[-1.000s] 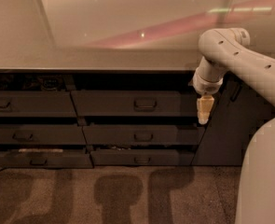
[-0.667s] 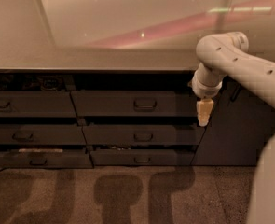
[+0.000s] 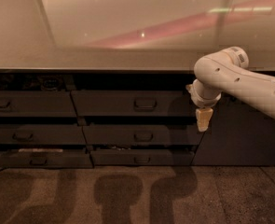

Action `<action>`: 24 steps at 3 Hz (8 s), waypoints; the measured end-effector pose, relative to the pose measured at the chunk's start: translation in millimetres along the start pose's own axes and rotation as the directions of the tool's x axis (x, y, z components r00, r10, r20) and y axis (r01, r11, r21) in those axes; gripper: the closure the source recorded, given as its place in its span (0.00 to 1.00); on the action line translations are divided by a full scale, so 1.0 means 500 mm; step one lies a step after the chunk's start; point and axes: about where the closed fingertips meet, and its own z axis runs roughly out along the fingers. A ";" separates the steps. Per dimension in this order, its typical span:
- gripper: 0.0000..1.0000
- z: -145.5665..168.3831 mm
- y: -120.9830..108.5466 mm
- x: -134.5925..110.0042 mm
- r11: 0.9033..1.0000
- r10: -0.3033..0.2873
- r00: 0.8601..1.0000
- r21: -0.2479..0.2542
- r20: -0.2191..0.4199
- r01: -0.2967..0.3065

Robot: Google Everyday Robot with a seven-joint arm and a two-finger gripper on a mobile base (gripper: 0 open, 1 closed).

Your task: Open top drawer

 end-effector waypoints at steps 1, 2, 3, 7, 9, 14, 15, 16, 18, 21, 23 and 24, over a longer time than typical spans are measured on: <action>0.00 0.000 0.000 0.000 1.000 0.001 1.000 0.000 0.000 -0.001; 0.00 0.023 -0.014 0.018 0.998 0.029 0.999 -0.050 -0.025 -0.030; 0.00 0.062 -0.022 0.039 0.991 0.045 0.996 -0.126 -0.073 -0.054; 0.00 0.052 -0.022 0.052 0.993 -0.031 0.979 -0.103 0.200 0.052; 0.00 0.076 -0.018 0.076 0.990 0.018 0.979 -0.144 0.201 0.011; 0.89 0.078 -0.019 0.078 0.989 0.020 0.979 -0.144 0.200 0.009; 1.00 0.078 -0.018 0.078 0.989 0.020 0.979 -0.145 0.201 0.009; 1.00 0.078 -0.018 0.078 0.989 0.020 0.979 -0.145 0.201 0.010; 1.00 0.069 -0.020 0.078 0.989 0.018 0.980 -0.147 0.200 0.011; 1.00 0.069 -0.015 0.081 0.989 0.014 0.980 -0.146 0.200 0.015; 1.00 0.035 -0.019 0.097 0.992 0.005 0.982 -0.121 0.188 0.018; 1.00 0.026 -0.017 0.098 0.992 0.003 0.982 -0.122 0.188 0.020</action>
Offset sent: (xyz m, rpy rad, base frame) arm 0.0301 -0.0212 -0.0138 -0.0474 0.1111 -0.1049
